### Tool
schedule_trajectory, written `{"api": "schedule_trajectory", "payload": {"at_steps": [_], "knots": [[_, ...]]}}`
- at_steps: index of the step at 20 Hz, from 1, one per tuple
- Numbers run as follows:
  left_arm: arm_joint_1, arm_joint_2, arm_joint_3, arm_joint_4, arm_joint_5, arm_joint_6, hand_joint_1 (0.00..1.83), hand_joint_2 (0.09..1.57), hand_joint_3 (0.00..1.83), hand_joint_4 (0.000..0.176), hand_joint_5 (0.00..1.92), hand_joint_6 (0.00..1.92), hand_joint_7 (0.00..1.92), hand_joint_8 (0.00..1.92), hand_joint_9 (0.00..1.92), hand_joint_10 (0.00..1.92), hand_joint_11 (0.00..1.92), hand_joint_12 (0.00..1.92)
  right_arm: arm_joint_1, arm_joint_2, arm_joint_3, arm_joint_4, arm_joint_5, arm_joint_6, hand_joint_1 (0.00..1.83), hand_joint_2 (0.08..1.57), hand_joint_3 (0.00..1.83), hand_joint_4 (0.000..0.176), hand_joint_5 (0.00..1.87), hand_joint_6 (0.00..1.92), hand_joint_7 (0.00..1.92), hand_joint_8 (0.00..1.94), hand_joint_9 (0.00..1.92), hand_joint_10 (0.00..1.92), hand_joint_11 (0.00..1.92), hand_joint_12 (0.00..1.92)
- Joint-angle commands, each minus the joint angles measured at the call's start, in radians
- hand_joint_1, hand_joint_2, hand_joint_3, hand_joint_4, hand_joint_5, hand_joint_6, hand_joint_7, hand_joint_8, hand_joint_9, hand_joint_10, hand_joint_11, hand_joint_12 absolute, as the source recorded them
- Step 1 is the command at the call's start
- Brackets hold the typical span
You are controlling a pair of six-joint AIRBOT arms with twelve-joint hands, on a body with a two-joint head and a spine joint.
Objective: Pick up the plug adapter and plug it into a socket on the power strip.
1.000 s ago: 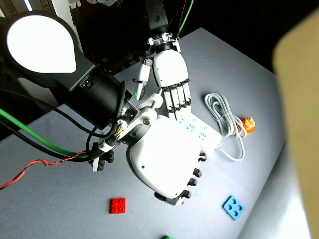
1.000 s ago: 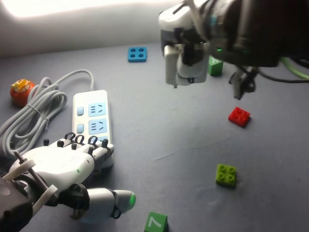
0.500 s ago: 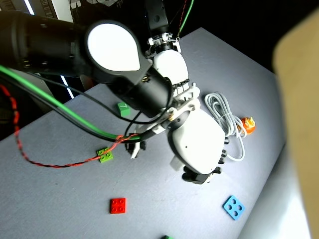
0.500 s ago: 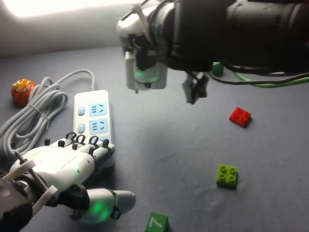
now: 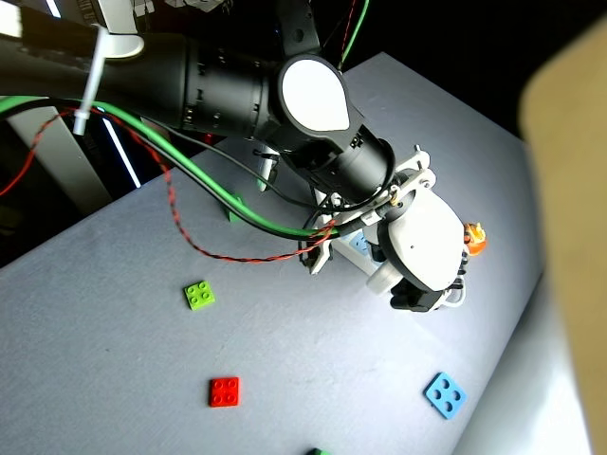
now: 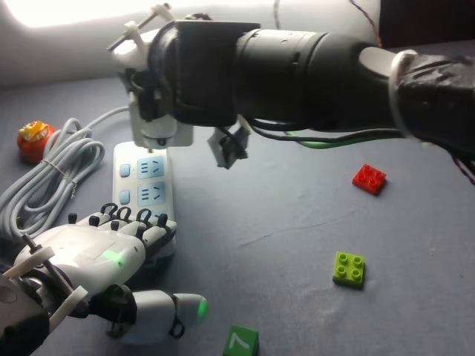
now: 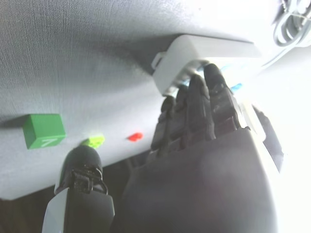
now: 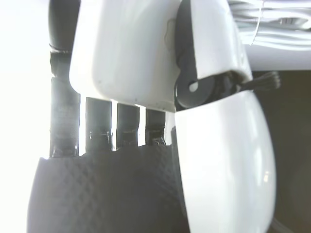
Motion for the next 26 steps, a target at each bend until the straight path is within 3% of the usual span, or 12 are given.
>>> {"api": "schedule_trajectory", "payload": {"at_steps": [1, 13, 26], "knots": [[0.006, -0.003, 0.002, -0.016, 0.008, -0.001, 0.00, 1.16, 0.00, 0.000, 0.07, 0.00, 0.14, 0.00, 0.16, 0.00, 0.00, 0.41, 0.002, -0.003, 0.005, -0.058, 0.053, 0.015, 1.39, 1.06, 0.00, 0.000, 0.96, 0.96, 1.13, 0.72, 1.06, 0.93, 0.89, 0.85], [0.005, -0.004, 0.004, -0.016, 0.003, -0.001, 0.00, 1.16, 0.00, 0.000, 0.06, 0.00, 0.12, 0.00, 0.13, 0.00, 0.00, 0.39, -0.014, -0.023, 0.014, -0.093, 0.053, 0.067, 1.39, 1.08, 0.00, 0.000, 0.90, 1.02, 1.08, 0.81, 1.07, 0.93, 0.92, 0.85], [0.005, -0.004, 0.004, -0.016, 0.003, -0.001, 0.00, 1.16, 0.00, 0.000, 0.05, 0.00, 0.10, 0.00, 0.11, 0.00, 0.00, 0.30, -0.028, -0.014, 0.015, -0.093, 0.056, 0.062, 1.39, 1.06, 0.00, 0.000, 0.95, 0.98, 1.11, 0.74, 1.08, 0.90, 0.93, 0.82]]}}
